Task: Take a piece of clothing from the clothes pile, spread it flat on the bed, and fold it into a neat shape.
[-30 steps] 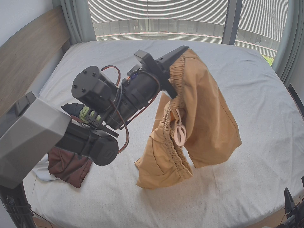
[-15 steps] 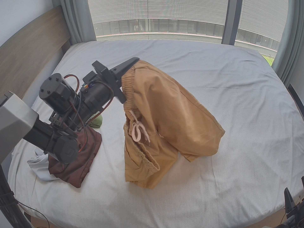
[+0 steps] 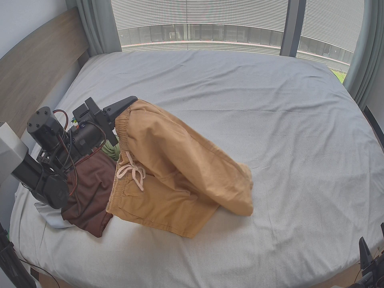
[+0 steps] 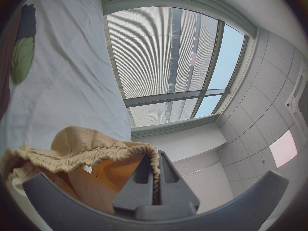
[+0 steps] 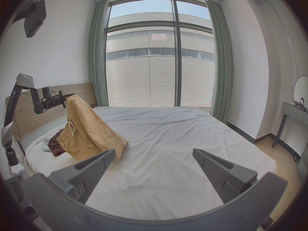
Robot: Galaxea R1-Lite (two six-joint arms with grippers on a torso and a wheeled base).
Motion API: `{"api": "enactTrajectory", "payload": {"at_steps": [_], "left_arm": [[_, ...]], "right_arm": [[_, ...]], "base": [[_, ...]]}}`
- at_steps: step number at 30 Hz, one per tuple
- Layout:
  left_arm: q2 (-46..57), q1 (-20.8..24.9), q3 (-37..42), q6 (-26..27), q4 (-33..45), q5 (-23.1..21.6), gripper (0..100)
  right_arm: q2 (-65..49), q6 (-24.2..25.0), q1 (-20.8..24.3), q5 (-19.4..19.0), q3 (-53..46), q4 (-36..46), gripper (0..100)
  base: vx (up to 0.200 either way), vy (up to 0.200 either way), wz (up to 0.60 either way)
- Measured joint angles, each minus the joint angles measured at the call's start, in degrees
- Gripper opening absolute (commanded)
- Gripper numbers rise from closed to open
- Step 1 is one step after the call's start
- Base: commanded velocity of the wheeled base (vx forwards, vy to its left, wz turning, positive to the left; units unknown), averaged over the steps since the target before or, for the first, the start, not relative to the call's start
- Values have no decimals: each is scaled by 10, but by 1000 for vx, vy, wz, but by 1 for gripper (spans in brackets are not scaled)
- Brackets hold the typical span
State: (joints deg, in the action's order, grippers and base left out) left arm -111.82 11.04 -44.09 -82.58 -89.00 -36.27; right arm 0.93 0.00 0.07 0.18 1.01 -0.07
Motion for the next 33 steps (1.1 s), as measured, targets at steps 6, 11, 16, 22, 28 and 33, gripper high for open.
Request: {"api": "enactTrajectory", "payload": {"at_steps": [6,11,16,22,28,33], "left_arm": [[-3,-9,38,90,0,-10,0],[-15,-9,54,176,0,-13,0],[-38,-8,73,224,1,-13,0],[-47,-5,89,234,1,-14,0],[-52,-1,95,263,1,-14,0],[-53,7,99,272,1,-14,0]], "right_arm": [[0,0,0,0,0,0,100],[0,0,0,0,0,0,100],[0,0,0,-1,0,1,100],[0,0,0,-1,0,0,100],[0,5,0,2,0,-1,100],[0,5,-1,0,0,-2,100]], "base": [[0,0,0],[0,0,0],[0,0,0],[0,0,0],[0,0,0],[0,0,0]]}}
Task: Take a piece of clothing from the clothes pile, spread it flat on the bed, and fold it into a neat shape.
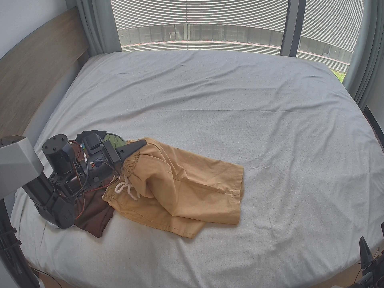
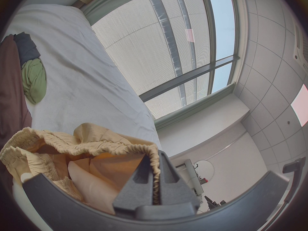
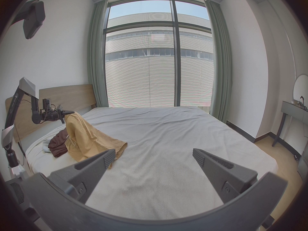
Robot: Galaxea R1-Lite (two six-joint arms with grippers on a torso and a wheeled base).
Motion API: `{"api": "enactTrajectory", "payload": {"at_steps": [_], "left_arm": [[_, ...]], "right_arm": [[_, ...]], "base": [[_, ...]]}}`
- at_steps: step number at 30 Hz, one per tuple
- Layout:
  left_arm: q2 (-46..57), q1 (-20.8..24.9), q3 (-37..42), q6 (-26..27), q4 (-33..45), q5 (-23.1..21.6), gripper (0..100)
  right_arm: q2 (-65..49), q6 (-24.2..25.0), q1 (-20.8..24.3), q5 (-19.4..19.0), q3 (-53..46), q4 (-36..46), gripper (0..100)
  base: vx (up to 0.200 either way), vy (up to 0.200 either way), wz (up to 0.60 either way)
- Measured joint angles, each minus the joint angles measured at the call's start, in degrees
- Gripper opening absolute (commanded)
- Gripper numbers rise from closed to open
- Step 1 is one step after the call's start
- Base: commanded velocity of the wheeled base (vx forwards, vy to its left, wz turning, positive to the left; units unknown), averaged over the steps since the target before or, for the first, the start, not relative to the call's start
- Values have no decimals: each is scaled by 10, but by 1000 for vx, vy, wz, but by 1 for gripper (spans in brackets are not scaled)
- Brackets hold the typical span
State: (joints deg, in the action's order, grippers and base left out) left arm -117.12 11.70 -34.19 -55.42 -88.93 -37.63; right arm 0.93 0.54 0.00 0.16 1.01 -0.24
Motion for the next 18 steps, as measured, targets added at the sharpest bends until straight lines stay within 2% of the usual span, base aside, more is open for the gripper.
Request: {"api": "enactTrajectory", "payload": {"at_steps": [6,11,14,18], "left_arm": [[1,7,4,22,0,0,0],[1,11,5,30,0,0,0],[1,14,5,34,0,0,0],[1,17,5,37,0,0,0]], "right_arm": [[0,4,0,-3,7,-18,100],[23,15,4,-17,84,-40,100],[70,41,20,-38,137,-50,100],[161,95,68,-66,187,-69,100]], "base": [[0,0,0],[0,0,0],[0,0,0],[0,0,0]]}}
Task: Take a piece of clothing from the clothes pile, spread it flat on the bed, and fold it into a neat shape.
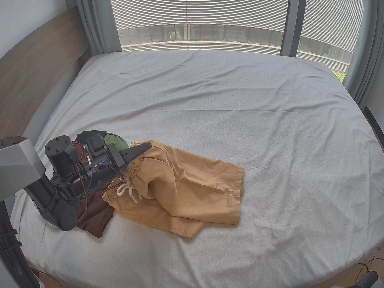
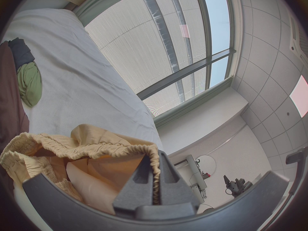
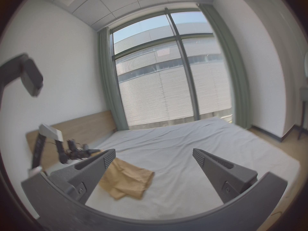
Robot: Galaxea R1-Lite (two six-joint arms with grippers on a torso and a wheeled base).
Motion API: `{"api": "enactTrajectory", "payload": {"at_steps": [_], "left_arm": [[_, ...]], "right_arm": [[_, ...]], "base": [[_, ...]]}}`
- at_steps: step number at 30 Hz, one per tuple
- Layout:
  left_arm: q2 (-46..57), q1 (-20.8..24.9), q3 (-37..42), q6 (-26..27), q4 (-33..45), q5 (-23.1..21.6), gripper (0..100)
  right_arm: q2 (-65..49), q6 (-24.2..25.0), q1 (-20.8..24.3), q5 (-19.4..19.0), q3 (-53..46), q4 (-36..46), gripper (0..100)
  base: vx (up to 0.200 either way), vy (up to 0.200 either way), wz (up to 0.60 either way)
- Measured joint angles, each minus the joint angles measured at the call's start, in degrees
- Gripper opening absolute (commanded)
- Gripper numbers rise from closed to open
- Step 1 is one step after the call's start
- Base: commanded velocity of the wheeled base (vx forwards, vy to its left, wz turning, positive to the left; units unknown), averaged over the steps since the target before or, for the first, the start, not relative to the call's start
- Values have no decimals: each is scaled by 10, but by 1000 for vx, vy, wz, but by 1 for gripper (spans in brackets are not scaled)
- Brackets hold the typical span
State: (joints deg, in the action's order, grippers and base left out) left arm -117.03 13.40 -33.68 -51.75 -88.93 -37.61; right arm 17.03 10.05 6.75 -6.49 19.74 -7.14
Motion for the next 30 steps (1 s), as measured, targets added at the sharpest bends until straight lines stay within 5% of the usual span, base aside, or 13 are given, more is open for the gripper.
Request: {"api": "enactTrajectory", "payload": {"at_steps": [6,13,21,30], "left_arm": [[1,3,1,3,0,1,0],[3,5,1,4,0,3,0],[5,5,1,5,0,4,0],[2,3,1,5,0,4,0]], "right_arm": [[162,46,90,-29,54,-75,100],[338,68,141,-52,137,-143,100],[493,91,157,-97,190,-189,100],[650,120,148,-126,153,-342,100]], "base": [[0,0,0],[0,0,0],[0,0,0],[0,0,0]]}}
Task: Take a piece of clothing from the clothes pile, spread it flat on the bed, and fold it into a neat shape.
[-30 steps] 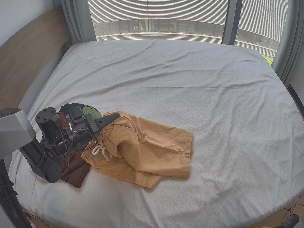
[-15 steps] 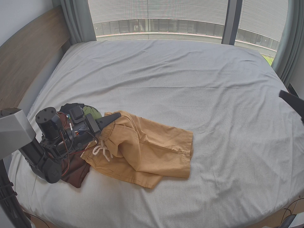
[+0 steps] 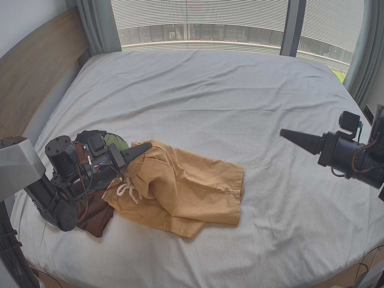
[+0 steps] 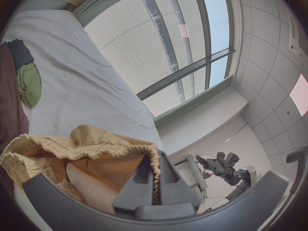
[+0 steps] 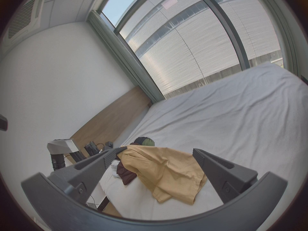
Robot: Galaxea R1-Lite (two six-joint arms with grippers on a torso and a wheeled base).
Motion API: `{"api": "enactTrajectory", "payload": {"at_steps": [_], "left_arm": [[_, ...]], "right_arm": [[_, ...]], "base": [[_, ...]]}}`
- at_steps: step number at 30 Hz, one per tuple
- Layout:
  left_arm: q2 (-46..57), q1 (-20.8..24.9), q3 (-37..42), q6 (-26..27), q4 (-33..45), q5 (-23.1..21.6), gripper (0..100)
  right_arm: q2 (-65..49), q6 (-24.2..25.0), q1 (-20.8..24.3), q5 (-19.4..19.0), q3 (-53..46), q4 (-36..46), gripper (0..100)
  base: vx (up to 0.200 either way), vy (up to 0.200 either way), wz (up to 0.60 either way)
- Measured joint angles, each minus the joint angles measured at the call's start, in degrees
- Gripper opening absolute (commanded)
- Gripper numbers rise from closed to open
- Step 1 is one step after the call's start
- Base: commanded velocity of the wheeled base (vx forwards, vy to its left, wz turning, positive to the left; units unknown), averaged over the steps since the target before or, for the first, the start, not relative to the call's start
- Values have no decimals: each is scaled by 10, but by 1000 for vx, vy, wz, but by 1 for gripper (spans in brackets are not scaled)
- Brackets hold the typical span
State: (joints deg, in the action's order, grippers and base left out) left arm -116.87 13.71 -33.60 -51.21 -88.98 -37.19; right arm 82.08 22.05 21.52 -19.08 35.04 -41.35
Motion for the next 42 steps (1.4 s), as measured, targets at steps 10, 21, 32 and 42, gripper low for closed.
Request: {"api": "enactTrajectory", "payload": {"at_steps": [10,21,32,42], "left_arm": [[-8,0,0,0,0,0,0],[-10,0,1,0,0,1,0],[-10,-2,0,0,0,1,0],[-10,-4,0,0,0,0,0]], "right_arm": [[114,31,-16,-33,-20,-63,100],[237,53,-26,-58,-43,-218,100],[332,98,-32,-60,-32,-267,100],[419,101,-39,-58,-10,-293,100]], "base": [[0,0,0],[0,0,0],[0,0,0],[0,0,0]]}}
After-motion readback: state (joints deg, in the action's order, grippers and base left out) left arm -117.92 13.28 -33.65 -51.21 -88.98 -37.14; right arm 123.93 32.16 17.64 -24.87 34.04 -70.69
